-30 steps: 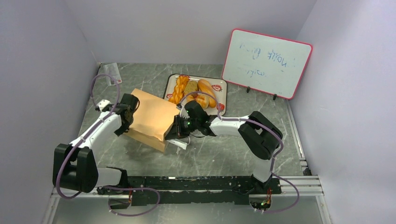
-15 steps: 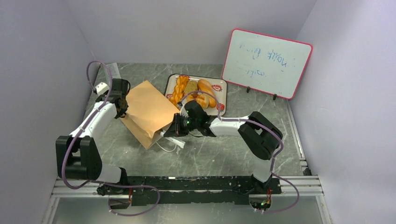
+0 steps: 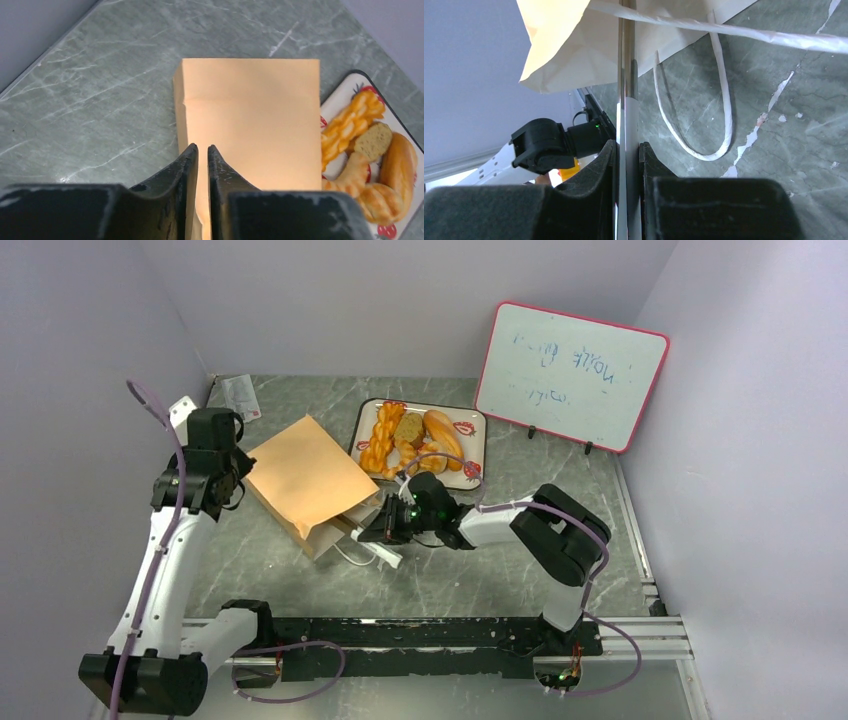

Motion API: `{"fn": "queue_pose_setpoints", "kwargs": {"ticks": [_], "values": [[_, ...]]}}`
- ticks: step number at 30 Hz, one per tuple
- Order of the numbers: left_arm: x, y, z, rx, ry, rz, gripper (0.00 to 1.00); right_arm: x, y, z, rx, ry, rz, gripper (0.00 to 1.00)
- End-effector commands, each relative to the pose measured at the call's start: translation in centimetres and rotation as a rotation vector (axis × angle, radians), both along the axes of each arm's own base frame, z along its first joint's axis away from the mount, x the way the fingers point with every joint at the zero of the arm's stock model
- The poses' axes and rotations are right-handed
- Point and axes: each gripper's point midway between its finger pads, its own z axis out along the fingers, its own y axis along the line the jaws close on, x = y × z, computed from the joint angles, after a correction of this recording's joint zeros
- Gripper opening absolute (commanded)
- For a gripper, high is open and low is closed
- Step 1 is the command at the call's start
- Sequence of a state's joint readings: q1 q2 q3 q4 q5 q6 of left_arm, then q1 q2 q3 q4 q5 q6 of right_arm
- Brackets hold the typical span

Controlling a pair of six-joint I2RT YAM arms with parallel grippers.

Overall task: Take the fake bread out of the paper bag
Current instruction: Adjust the paper bag at the center of the board, then take out the fake bread from the paper bag.

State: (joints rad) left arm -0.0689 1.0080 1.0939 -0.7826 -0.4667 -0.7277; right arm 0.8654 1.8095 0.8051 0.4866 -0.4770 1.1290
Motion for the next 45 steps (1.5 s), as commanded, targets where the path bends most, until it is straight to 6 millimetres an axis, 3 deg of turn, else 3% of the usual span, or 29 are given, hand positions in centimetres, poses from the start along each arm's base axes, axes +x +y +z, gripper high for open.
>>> {"fn": "queue_pose_setpoints", "kwargs": {"ticks": [1,16,20,23,26,30,36,45], "values": [[-0.2,-1.5,0.8,0.011,0.081,-0.152,0.07,0.9,1.2,2.9,0.121,-0.044,-0.040,0.00],[-0.3,-2.2,2.8,0.072,0.099,-0.242,0.07,-0.4,3.1,2.4,0.175,-0.049,-0.086,0.00],[-0.1,-3.1,2.0,0.078,0.113,-0.325,0.07,-1.0,3.3,2.0,0.179,-0.034,-0.092,0.00],[-0.6,-3.6,0.3,0.088,0.206,-0.366,0.07,-1.2,3.6,2.1,0.223,-0.006,-0.100,0.00],[-1.1,-4.4,-0.7,0.112,0.258,-0.403,0.24,-1.3,4.1,2.1,0.263,0.034,-0.103,0.08],[-1.4,-6.5,-1.0,0.158,0.261,-0.483,0.31,-1.4,4.6,1.8,0.296,0.076,-0.112,0.13],[-2.3,-8.7,-2.3,0.228,0.333,-0.571,0.34,-1.8,4.8,1.0,0.376,0.167,-0.129,0.21],[-2.4,-9.3,-3.4,0.254,0.365,-0.601,0.35,-1.5,5.5,1.2,0.461,0.193,-0.117,0.32]]}}
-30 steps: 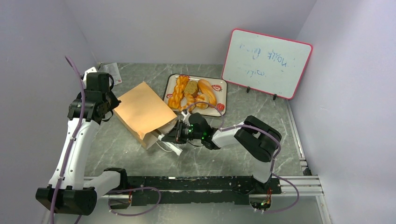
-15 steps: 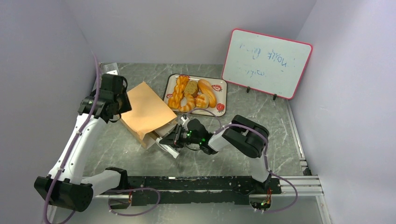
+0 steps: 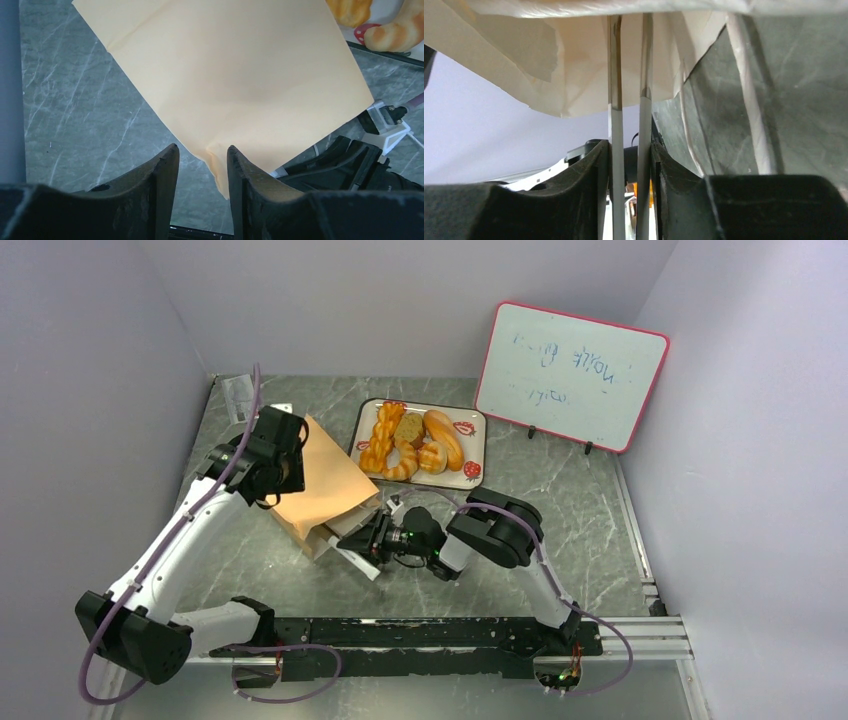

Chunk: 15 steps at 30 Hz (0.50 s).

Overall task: Take the fake bread out of the paper bag
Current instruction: Take out the fake bread from the paper bag.

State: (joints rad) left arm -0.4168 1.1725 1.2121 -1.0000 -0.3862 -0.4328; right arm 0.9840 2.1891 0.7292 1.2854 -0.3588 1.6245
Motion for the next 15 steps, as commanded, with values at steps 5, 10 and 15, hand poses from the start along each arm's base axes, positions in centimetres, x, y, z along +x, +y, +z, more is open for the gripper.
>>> {"fn": "queue_pose_setpoints", "kwargs": {"ticks": [5,10,15], "values": [[-0.1,0.3,-0.5,0.049,0.020,-0.015,0.35,0.9,1.3,3.3,0.118,-0.058,0.008,0.34],[-0.2,0.3,-0.6,0.052,0.021,-0.019,0.34,1.7,1.5,2.7,0.070,-0.071,0.001,0.36],[-0.4,0.2,-0.7,0.044,0.024,-0.023,0.34,2.4,1.6,2.2,0.014,-0.075,-0.001,0.37]]}}
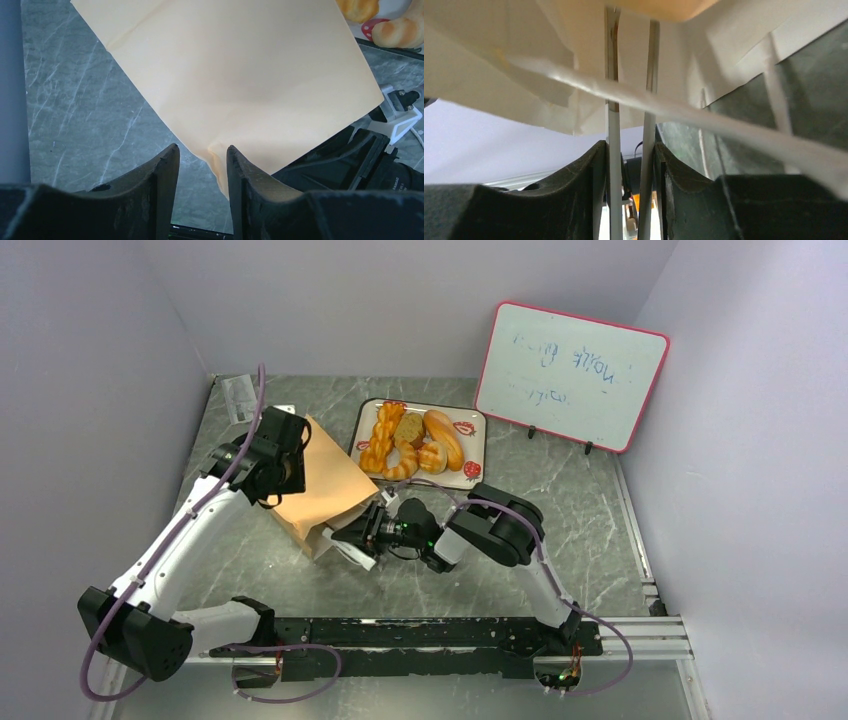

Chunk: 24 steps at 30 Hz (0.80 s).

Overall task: Take the fake bread out of the paper bag
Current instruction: Take out the fake bread from the paper bag.

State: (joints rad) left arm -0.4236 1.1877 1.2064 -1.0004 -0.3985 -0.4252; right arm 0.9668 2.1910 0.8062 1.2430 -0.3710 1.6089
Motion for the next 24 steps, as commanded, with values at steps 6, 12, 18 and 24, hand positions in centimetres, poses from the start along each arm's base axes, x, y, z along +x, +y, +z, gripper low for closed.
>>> {"fn": "queue_pose_setpoints", "kwargs": {"ticks": [6,12,18,24], "values": [[-0.6,0.2,-0.4,0.022,0.010,-0.021,0.34,1.6,0.2,0.5,-0.023,-0.037,-0.009,0.38],[-0.7,0.2,-0.4,0.026,0.011,-0.024,0.34,2.8,0.7,0.7,-0.019,-0.038,-0.013,0.39],[-0.9,0.4,-0.4,0.028,0.012,-0.025,0.34,3.7,0.5,0.6,-0.052,-0.030,-0.034,0.39],[-0.9,0.4,-0.4,0.031,0.011,-0.029,0.34,3.3,-0.9,0.6,-0.086,-0.023,-0.067,0.40]]}}
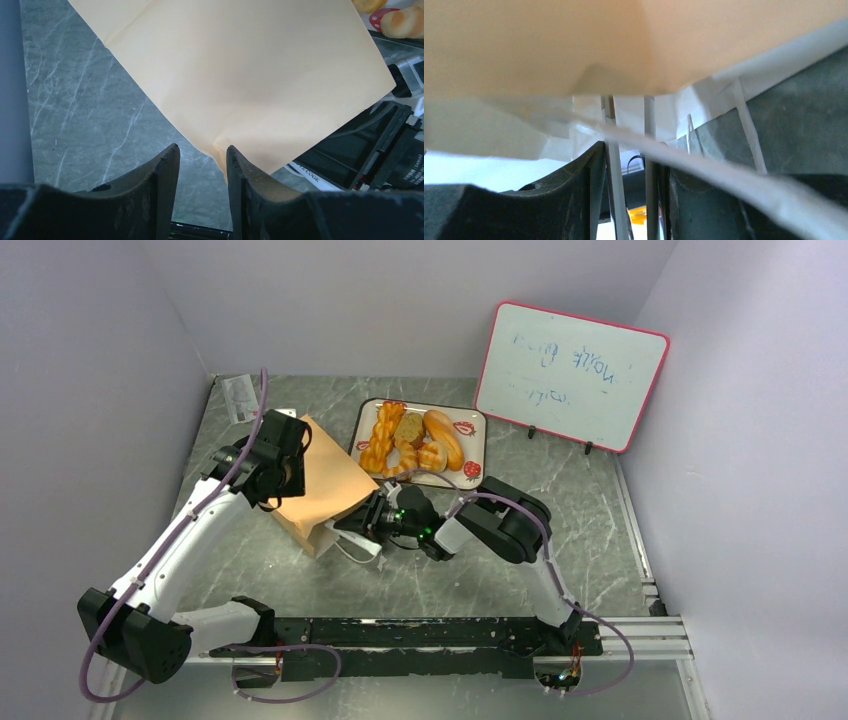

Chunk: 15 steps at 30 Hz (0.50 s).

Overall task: Take the fake bread out of the paper bag
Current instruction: Take out the fake bread from the paper bag.

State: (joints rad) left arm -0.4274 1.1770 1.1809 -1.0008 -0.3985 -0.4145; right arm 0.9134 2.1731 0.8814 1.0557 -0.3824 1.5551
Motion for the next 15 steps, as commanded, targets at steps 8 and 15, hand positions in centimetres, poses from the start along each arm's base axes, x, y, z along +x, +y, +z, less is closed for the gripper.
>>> {"fn": "queue_pose_setpoints", "kwargs": {"ticks": [8,15], "values": [[-0.2,0.2,0.0,0.020,-0.002,-0.021,0.34,1.0,-1.7,3.2,-0.002,-0.059,-0.083,0.40],[-0.3,0.2,-0.3,0.027,0.005,-0.028,0.34,2.2,-0.7,3.3,0.007,-0.079,-0.084,0.40]]}}
